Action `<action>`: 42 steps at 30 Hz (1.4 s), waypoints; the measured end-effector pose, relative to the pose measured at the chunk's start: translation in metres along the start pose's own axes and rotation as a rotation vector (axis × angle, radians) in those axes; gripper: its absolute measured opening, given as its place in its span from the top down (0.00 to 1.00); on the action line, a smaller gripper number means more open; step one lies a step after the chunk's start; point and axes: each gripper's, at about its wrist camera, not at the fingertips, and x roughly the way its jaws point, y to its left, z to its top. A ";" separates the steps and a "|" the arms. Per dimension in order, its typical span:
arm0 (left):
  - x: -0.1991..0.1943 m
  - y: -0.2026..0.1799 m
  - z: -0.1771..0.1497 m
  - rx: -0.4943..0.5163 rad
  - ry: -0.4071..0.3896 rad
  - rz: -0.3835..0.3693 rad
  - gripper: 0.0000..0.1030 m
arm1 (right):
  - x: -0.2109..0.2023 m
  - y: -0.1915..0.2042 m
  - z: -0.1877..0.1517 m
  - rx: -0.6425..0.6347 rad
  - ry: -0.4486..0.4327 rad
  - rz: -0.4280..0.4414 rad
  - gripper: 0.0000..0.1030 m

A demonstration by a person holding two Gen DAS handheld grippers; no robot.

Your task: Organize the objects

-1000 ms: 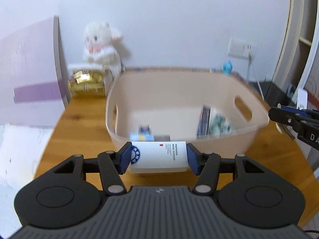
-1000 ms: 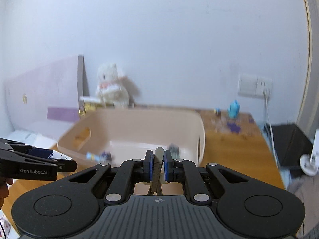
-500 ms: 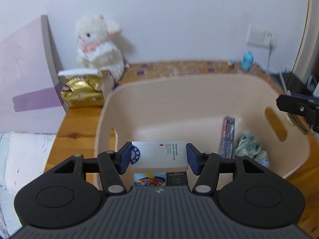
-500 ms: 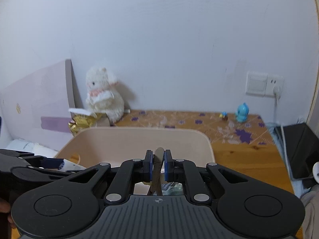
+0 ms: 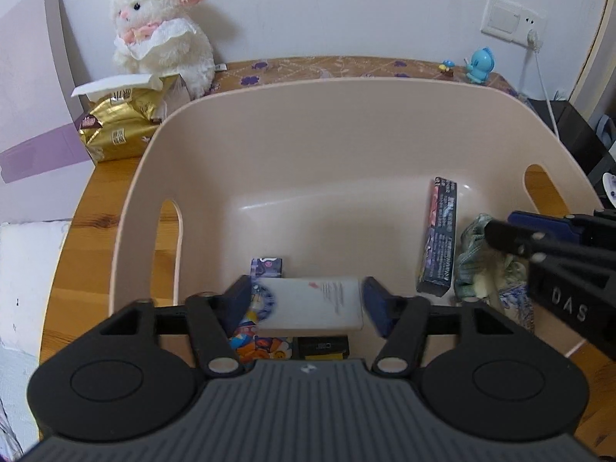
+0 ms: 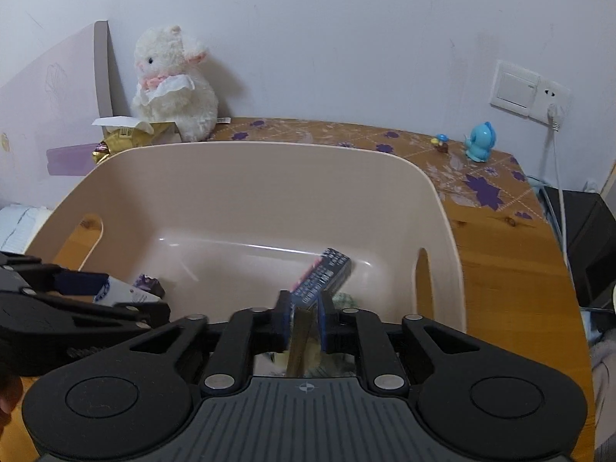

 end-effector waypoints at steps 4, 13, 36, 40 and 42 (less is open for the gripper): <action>-0.016 -0.001 0.000 0.003 -0.030 -0.011 0.20 | -0.018 0.000 0.001 -0.030 -0.032 -0.024 0.34; -0.052 -0.001 -0.001 0.028 -0.099 0.026 0.15 | -0.057 -0.006 0.003 -0.032 -0.065 -0.037 0.10; -0.157 0.010 -0.075 0.030 -0.249 0.007 0.14 | -0.162 0.006 -0.062 -0.027 -0.185 -0.019 0.00; -0.172 0.012 -0.093 0.026 -0.269 0.017 0.14 | -0.176 0.005 -0.080 0.000 -0.190 -0.002 0.00; -0.176 0.013 -0.104 0.016 -0.269 0.016 0.14 | -0.183 0.006 -0.089 -0.011 -0.187 -0.008 0.00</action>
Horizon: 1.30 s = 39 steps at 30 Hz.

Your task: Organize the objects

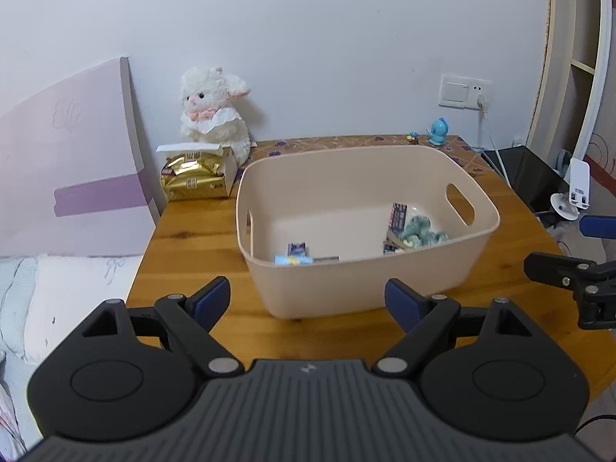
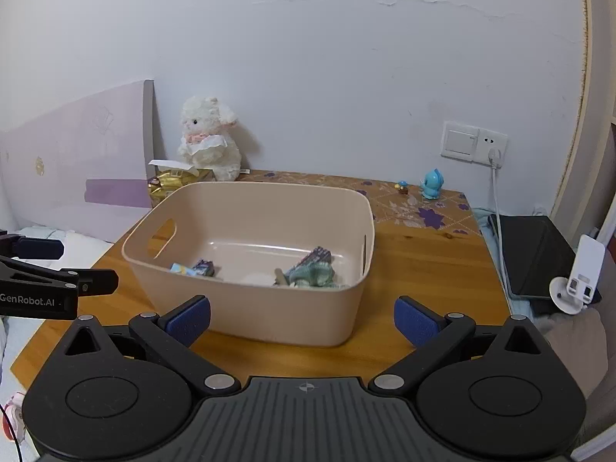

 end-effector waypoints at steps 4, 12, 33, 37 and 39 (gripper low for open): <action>-0.016 -0.002 -0.017 -0.018 -0.018 0.004 0.14 | -0.010 0.006 -0.013 -0.029 0.036 -0.003 0.00; -0.040 -0.011 -0.038 -0.034 -0.034 -0.014 0.14 | -0.033 0.004 -0.030 0.006 0.035 0.016 0.00; -0.060 -0.016 -0.048 -0.024 -0.029 0.005 0.14 | -0.051 0.002 -0.037 0.028 0.024 -0.004 0.00; -0.060 -0.014 -0.047 -0.026 -0.023 0.013 0.14 | -0.049 0.001 -0.037 0.031 0.028 -0.014 0.00; -0.059 -0.013 -0.047 -0.028 -0.018 0.017 0.14 | -0.048 0.001 -0.037 0.030 0.032 -0.017 0.00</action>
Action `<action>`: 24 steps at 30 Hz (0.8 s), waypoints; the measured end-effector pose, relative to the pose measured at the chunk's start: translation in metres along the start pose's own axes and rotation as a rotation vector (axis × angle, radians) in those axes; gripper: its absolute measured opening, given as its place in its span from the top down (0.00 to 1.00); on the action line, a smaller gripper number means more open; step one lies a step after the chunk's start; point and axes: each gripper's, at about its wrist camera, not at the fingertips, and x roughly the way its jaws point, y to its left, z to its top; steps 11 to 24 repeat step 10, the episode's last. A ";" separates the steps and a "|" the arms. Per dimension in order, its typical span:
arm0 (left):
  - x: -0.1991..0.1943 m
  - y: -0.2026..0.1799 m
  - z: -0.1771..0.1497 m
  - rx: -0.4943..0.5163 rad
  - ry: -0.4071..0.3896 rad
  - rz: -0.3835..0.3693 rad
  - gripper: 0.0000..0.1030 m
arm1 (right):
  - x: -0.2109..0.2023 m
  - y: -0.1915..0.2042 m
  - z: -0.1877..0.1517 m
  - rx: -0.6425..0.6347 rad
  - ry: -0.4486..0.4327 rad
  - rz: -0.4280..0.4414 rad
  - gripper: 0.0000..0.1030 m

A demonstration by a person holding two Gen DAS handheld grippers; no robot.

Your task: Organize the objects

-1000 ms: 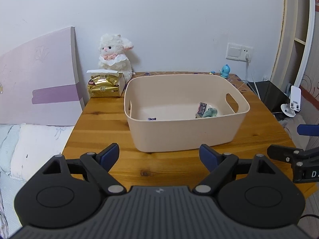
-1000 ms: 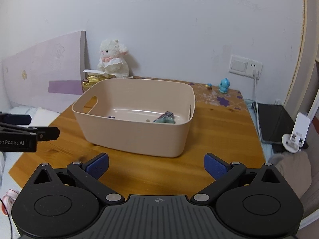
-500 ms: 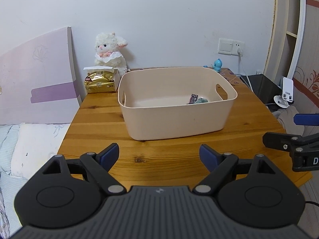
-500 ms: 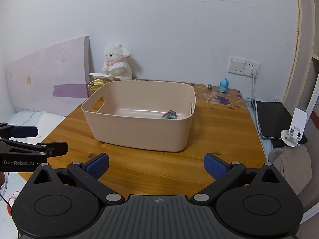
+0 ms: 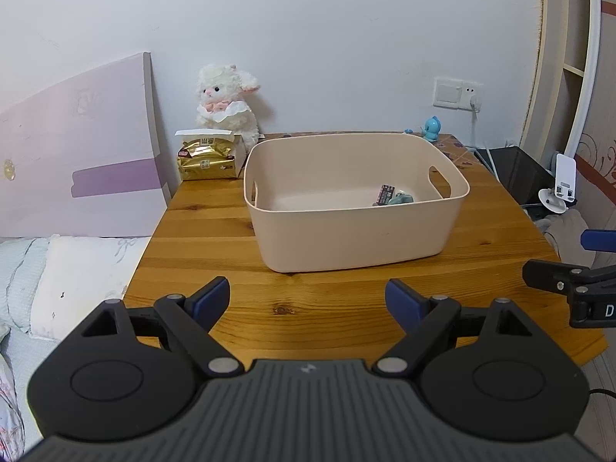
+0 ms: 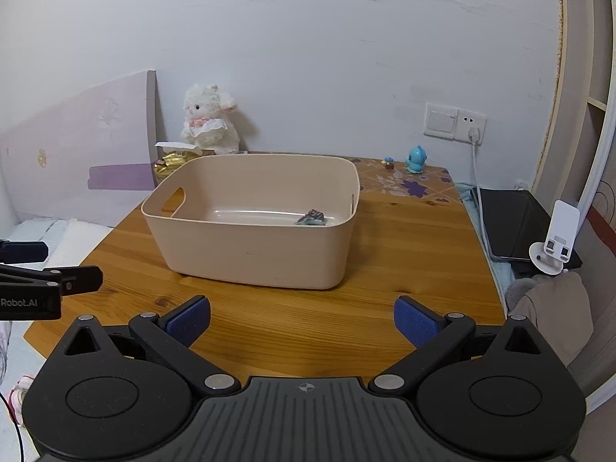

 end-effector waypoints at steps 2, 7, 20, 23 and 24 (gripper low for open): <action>0.001 0.002 0.000 -0.003 0.005 0.002 0.14 | 0.001 0.001 0.000 -0.003 0.004 -0.002 0.00; 0.004 0.005 -0.001 -0.011 0.016 0.000 0.14 | 0.006 0.004 0.001 -0.010 0.021 -0.005 0.00; 0.006 0.006 0.000 -0.007 0.018 -0.006 0.12 | 0.009 0.005 0.001 -0.014 0.029 -0.007 0.00; 0.006 0.006 0.000 -0.007 0.018 -0.006 0.12 | 0.009 0.005 0.001 -0.014 0.029 -0.007 0.00; 0.006 0.006 0.000 -0.007 0.018 -0.006 0.12 | 0.009 0.005 0.001 -0.014 0.029 -0.007 0.00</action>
